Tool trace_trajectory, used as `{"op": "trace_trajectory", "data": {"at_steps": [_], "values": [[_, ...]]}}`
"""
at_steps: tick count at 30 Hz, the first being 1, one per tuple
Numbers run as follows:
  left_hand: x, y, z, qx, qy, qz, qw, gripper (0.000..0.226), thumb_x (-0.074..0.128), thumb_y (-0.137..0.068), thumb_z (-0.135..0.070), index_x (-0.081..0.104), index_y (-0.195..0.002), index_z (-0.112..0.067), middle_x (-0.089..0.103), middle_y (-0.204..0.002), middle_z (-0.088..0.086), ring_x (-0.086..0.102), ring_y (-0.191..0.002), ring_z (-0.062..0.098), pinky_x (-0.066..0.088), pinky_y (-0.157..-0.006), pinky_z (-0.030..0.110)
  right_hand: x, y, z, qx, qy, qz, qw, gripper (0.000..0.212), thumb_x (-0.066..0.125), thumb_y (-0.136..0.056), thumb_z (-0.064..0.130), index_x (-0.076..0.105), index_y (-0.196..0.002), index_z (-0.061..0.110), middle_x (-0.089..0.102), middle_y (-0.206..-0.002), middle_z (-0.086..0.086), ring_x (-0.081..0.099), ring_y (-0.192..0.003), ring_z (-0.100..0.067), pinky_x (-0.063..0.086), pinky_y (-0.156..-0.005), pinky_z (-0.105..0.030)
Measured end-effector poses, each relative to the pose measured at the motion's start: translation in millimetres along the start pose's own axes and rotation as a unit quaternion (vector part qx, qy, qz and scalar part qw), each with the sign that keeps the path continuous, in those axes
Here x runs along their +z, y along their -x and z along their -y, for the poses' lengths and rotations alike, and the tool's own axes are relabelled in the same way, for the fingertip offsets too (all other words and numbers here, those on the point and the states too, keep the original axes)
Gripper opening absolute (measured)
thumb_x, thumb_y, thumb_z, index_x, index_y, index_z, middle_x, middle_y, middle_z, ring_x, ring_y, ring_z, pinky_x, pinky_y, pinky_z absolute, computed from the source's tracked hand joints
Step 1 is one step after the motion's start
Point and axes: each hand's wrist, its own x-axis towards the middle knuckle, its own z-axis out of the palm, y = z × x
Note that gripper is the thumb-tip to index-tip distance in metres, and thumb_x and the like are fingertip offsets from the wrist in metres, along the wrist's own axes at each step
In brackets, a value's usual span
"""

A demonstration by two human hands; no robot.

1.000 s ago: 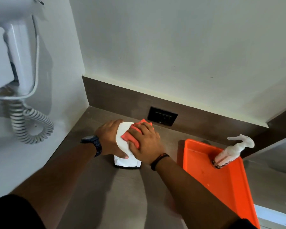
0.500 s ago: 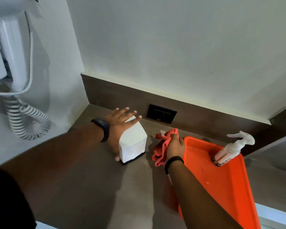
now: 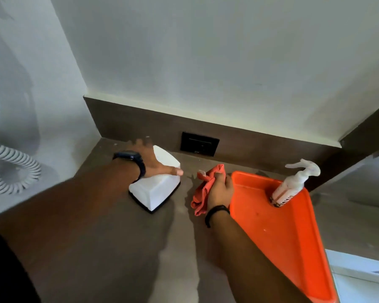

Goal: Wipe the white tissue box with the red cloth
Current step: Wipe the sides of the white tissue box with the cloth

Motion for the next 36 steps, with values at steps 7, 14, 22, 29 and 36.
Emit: {"op": "trace_trajectory", "data": {"at_steps": [7, 14, 22, 29, 36], "values": [[1.5, -14.8, 23.9, 0.253, -0.192, 0.078, 0.945, 0.158, 0.061, -0.015, -0.089, -0.009, -0.145, -0.034, 0.011, -0.161, 0.0, 0.004, -0.147, 0.024, 0.001, -0.118, 0.046, 20.4, 18.1, -29.1, -0.056, 0.057, -0.017, 0.997, 0.012, 0.056, -0.096, 0.031, 0.061, -0.087, 0.025, 0.07, -0.088, 0.001, 0.066, -0.084, -0.019, 0.048, -0.066, -0.019], [27.3, -10.8, 18.8, 0.258, -0.099, -0.054, 0.959, 0.131, 0.061, -0.015, -0.091, 0.031, -0.125, -0.027, 0.052, -0.122, -0.001, 0.053, -0.106, 0.023, 0.046, -0.097, 0.044, 54.7, 24.2, -57.0, -0.072, 0.093, 0.101, 0.988, 0.041, 0.046, -0.098, 0.048, 0.048, -0.138, 0.04, 0.051, -0.146, 0.004, 0.048, -0.131, -0.012, 0.037, -0.112, -0.034], [27.9, -9.6, 18.8, 0.252, -0.101, -0.047, 0.961, 0.131, 0.066, -0.018, -0.084, 0.028, -0.13, -0.027, 0.049, -0.129, 0.0, 0.048, -0.115, 0.024, 0.046, -0.099, 0.047, 62.8, 26.0, -67.7, 0.04, 0.069, 0.094, 0.992, 0.047, 0.037, -0.099, 0.052, 0.04, -0.144, 0.04, 0.052, -0.146, -0.001, 0.052, -0.129, -0.026, 0.046, -0.109, -0.053], [28.7, -8.3, 17.8, 0.252, -0.112, -0.056, 0.96, 0.134, 0.066, -0.021, -0.084, 0.024, -0.133, -0.024, 0.049, -0.133, 0.004, 0.047, -0.118, 0.027, 0.042, -0.104, 0.047, 61.3, 23.9, -63.2, 0.04, 0.108, 0.091, 0.989, 0.047, 0.034, -0.1, 0.048, 0.039, -0.146, 0.037, 0.052, -0.147, -0.003, 0.051, -0.129, -0.025, 0.043, -0.111, -0.049], [27.5, -6.9, 17.2, 0.25, -0.118, -0.054, 0.959, 0.136, 0.063, -0.021, -0.086, 0.022, -0.135, -0.024, 0.047, -0.136, 0.006, 0.045, -0.123, 0.028, 0.038, -0.109, 0.049, 65.5, 36.6, -60.6, 0.004, 0.081, 0.098, 0.992, 0.047, 0.039, -0.099, 0.054, 0.038, -0.144, 0.04, 0.05, -0.146, 0.001, 0.051, -0.129, -0.027, 0.049, -0.107, -0.053]]}}
